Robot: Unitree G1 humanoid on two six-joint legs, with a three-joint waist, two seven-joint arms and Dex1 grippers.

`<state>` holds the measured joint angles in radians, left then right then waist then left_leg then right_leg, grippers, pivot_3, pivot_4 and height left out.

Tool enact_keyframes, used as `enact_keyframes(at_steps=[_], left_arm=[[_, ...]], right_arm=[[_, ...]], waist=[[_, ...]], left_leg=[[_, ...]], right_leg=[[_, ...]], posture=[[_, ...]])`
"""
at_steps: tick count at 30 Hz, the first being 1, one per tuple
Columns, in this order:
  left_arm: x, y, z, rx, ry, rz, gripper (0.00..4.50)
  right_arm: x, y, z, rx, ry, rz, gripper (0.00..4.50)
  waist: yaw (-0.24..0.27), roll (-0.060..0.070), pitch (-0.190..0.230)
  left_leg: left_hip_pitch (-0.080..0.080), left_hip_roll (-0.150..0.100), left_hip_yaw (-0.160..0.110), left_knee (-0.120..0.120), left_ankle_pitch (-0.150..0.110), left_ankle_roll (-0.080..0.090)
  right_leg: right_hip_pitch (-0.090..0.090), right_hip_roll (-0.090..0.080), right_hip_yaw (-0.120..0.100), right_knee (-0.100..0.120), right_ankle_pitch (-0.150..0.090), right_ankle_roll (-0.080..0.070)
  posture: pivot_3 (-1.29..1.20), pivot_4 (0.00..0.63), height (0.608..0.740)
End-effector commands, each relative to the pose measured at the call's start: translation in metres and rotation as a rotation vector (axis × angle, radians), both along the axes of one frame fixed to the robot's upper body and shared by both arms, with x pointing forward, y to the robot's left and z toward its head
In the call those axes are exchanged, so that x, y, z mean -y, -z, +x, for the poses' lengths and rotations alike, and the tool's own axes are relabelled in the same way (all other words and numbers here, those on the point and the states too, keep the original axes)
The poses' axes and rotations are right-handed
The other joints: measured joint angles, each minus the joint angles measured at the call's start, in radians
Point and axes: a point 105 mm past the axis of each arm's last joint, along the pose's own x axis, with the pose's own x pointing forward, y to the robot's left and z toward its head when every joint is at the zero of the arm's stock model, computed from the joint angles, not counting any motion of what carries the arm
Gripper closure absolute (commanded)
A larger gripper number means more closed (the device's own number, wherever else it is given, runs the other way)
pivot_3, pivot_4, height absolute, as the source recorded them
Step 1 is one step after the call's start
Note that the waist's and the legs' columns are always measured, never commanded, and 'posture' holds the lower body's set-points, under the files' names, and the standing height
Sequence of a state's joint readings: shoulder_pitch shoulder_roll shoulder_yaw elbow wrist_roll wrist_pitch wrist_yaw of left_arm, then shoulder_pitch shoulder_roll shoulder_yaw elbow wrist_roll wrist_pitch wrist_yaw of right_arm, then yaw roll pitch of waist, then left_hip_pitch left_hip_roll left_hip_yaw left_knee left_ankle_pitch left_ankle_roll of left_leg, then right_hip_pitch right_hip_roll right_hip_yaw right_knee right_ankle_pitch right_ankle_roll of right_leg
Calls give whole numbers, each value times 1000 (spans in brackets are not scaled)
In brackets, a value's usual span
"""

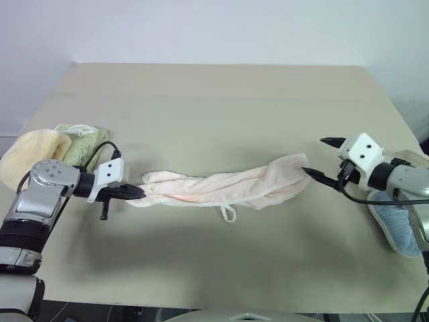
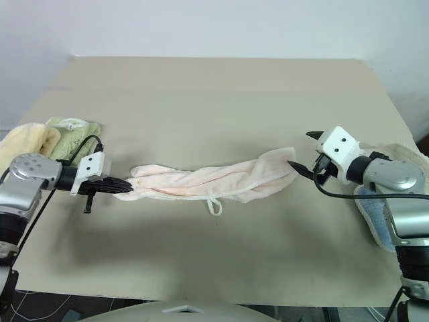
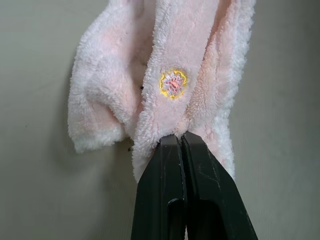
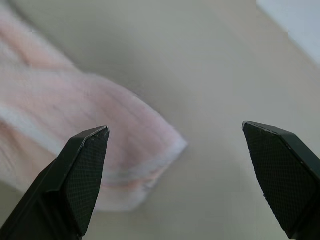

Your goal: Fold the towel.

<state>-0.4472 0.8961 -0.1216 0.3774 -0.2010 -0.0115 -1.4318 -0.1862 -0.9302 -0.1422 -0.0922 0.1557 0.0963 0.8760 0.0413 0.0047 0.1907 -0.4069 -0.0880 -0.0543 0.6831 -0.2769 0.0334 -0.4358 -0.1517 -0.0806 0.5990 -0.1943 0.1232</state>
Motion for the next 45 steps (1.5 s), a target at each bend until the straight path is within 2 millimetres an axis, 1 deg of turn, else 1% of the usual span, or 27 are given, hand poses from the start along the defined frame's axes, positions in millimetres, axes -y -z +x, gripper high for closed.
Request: enact_keyframes(at_steps=[1,6,10,15,19,25,29,32,37,40,45], left_arm=[[8,-17,8,62,-5,-46,4478],[12,-18,9,62,0,-53,4478],[13,-18,8,61,2,-53,4478],[14,-17,7,58,7,-52,4478],[15,-17,5,57,18,-45,4478],[15,-16,4,54,21,-40,4478],[15,-16,3,54,21,-38,4478],[15,-16,3,53,22,-36,4478],[16,-14,1,49,27,-32,4478],[17,-14,1,48,30,-34,4478],[19,-13,0,48,33,-36,4478]], right_arm=[[-5,-3,-4,66,-90,-126,0],[-2,7,-7,103,-166,-289,0],[3,15,-6,135,-192,-369,0],[3,17,1,210,-198,-419,0],[-5,20,6,287,-204,-431,0],[-9,21,4,300,-220,-420,0],[-3,26,-2,249,-228,-438,0],[6,20,-2,251,-205,-441,0],[14,14,-2,234,-192,-465,0],[20,2,4,283,-162,-491,0],[23,-1,9,311,-151,-529,0]], waist=[[-1,0,0],[-4,0,0],[-4,0,0],[-5,0,0],[-5,0,0],[-4,0,0],[-5,0,0],[-6,0,0],[-5,0,0],[-5,0,0],[-5,0,0]], left_leg=[[0,0,0,0,0,0],[0,0,0,0,0,0],[0,0,0,0,0,0],[0,0,1,0,0,0],[0,0,1,0,0,0],[0,0,1,0,0,0],[0,0,1,0,0,0],[1,0,1,0,0,0],[1,0,1,0,0,0],[1,0,1,0,0,0],[1,0,2,0,0,0]], right_leg=[[0,0,0,0,0,0],[0,0,0,0,0,0],[0,0,0,0,0,0],[0,0,1,0,0,0],[-1,0,1,0,0,0],[0,0,2,0,0,0],[0,0,2,1,0,0],[0,0,2,1,0,0],[0,0,2,1,0,0],[0,0,2,1,0,0],[0,1,3,1,0,-1]], posture=[[0,150,728],[0,150,728],[0,150,728],[0,150,728],[0,150,728],[0,150,728],[0,150,728],[0,150,728],[0,150,728],[0,150,728],[0,150,728]])
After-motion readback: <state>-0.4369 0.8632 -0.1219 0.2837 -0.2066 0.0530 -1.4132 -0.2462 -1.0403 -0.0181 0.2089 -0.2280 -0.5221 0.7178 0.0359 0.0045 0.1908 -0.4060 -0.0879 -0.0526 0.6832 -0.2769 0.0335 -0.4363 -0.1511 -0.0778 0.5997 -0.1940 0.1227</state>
